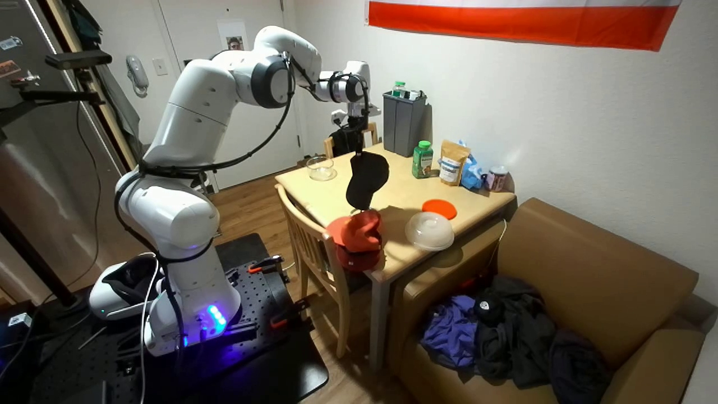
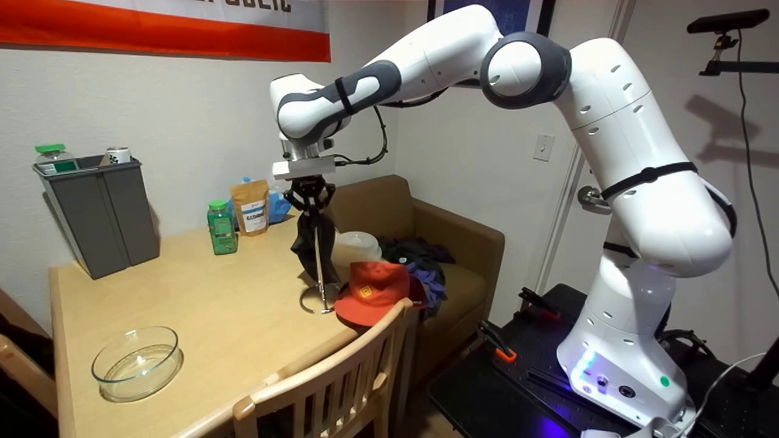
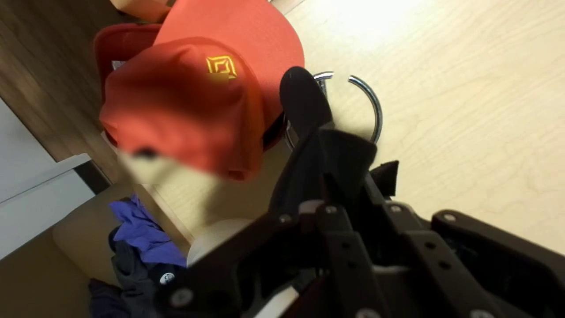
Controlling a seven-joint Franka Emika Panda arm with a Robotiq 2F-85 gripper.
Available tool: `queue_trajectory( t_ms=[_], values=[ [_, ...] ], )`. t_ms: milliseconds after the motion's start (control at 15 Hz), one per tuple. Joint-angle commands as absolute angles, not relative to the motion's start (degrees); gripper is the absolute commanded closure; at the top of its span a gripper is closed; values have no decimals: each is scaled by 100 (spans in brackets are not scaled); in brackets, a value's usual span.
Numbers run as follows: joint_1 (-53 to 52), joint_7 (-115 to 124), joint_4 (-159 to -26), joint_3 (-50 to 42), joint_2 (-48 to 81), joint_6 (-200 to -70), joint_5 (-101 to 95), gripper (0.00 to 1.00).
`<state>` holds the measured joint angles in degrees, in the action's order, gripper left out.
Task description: Take the cap off the stand and put it on the pile of caps on the table
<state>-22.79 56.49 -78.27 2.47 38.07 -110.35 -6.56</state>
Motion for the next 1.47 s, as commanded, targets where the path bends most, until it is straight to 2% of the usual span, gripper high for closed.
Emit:
queue_trajectory(
  t_ms=[0,867,1400],
  values=[
    [-2321,5717,-7780,227,3699,-11035,-745,97],
    [-2228,5638,-8041,225,3134,-11218,-760,97],
    [-2210,5460,-7870,308,3410,-11189,-697,97]
  ],
)
